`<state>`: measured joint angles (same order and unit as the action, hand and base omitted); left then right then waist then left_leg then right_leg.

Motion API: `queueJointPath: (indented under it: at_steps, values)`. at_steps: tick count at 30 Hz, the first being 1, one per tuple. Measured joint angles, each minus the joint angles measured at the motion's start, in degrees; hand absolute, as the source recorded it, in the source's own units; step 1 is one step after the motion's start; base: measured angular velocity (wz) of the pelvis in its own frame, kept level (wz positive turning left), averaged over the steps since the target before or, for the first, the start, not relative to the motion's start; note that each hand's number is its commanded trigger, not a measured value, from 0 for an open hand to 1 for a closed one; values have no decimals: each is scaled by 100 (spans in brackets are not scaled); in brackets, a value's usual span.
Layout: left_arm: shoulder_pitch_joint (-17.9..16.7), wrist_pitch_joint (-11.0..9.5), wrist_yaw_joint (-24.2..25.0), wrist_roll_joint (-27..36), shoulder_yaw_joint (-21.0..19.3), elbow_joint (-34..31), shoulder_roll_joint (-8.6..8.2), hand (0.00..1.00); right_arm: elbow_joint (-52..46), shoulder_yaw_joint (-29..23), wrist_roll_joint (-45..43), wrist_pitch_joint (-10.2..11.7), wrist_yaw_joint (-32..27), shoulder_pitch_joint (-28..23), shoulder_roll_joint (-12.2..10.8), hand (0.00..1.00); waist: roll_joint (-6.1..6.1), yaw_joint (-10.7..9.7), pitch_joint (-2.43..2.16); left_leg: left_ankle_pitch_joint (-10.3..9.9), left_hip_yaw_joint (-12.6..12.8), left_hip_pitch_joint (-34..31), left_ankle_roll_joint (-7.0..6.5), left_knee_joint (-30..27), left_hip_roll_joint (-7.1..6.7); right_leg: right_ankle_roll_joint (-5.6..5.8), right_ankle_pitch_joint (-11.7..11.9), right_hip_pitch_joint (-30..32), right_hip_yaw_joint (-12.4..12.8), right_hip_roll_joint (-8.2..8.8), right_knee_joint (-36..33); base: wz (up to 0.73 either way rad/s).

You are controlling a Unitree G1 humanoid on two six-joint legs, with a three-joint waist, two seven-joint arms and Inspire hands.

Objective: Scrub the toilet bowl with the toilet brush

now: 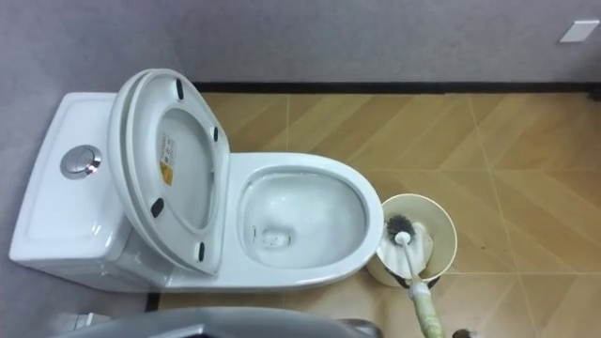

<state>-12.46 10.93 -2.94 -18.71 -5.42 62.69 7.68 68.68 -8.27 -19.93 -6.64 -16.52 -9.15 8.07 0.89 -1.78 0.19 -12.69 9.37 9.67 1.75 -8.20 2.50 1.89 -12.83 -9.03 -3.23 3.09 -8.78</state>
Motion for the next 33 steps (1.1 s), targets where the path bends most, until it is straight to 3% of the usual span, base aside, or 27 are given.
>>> queueJointPath:
  at_steps: [9,17,21,24,28,33]
  values:
    - [-84,-23,-155,0,5,-106,-2,0,-513,34,-27,227,-896,7,0,0,-1,76,-14,1,82,-69,1,36,9,-5,10,126,12,-8,-28,-3]
    - [72,-515,-440,55,-4,-375,10,0,-1133,75,466,668,-1455,162,7,0,-60,203,-27,3,89,-343,0,-54,27,-13,41,415,-13,-8,-109,-3]
    - [128,-643,-486,117,7,-438,21,0,-1133,225,640,805,-1578,250,29,0,-59,212,-31,4,76,-469,0,-87,29,-9,62,511,-81,2,-112,3]
    - [259,-688,-512,242,22,-464,20,0,-1082,377,846,838,-1590,299,35,0,-46,215,-31,8,-8,-743,-8,-163,29,-10,94,732,-184,17,-138,10]
    - [509,-878,-536,484,199,-454,21,0,-559,537,905,861,-1590,727,49,0,-48,220,-6,18,-78,-1278,-25,-396,29,-12,96,1239,-312,57,-418,3]
    - [1078,-1045,-541,678,628,-116,41,0,71,699,1168,912,-1644,1288,63,0,-101,201,59,18,-279,-2096,-27,-902,13,-14,96,1861,-526,125,-722,19]
